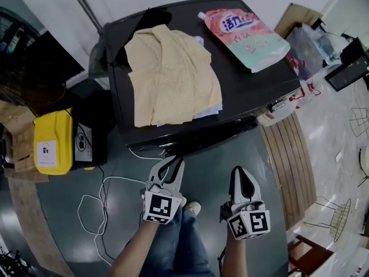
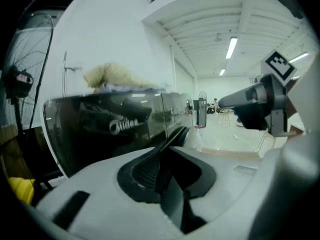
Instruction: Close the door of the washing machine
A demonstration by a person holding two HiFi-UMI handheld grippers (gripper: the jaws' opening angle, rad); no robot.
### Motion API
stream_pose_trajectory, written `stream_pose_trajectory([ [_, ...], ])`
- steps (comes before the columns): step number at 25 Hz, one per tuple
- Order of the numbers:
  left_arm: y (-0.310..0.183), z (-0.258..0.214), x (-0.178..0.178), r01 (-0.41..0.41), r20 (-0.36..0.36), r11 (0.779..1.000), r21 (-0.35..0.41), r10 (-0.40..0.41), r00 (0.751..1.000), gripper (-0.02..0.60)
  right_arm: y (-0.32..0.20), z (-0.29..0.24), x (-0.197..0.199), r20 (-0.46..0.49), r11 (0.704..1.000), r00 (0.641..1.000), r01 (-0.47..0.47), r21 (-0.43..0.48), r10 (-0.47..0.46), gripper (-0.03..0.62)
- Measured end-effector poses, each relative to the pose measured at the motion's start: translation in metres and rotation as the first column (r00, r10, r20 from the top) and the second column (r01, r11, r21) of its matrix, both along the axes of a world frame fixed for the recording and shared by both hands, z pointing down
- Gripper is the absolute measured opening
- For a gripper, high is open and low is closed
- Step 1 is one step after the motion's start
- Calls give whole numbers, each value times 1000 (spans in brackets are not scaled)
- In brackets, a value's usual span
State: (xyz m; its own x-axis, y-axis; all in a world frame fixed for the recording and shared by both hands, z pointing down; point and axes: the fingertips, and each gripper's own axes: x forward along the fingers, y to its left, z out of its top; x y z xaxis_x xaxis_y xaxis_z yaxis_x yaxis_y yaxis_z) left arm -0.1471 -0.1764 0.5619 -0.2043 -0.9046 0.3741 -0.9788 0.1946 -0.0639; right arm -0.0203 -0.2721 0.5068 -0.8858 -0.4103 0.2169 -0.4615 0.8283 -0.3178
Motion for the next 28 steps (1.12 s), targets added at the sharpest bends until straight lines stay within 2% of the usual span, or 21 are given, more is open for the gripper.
stream_pose_trajectory([
  [4,-21,-91,-4,-11,61,990,142,3,998,43,-21,-62,2,63,997,998,-28,74,23,14],
  [8,-39,-168,-16,-13,110,973,232,-13,994,22,-39,-126,5,132,987,990,-63,146,44,14],
  [15,-68,-292,-31,-57,205,922,382,-24,978,12,-72,-236,19,236,950,969,-141,280,75,14],
  [22,-83,-374,-29,-108,272,882,459,-25,962,8,-86,-311,39,314,907,945,-209,365,91,14],
  [28,-89,-414,-16,-146,291,850,506,-9,957,-2,-88,-350,52,352,877,931,-248,413,98,14],
])
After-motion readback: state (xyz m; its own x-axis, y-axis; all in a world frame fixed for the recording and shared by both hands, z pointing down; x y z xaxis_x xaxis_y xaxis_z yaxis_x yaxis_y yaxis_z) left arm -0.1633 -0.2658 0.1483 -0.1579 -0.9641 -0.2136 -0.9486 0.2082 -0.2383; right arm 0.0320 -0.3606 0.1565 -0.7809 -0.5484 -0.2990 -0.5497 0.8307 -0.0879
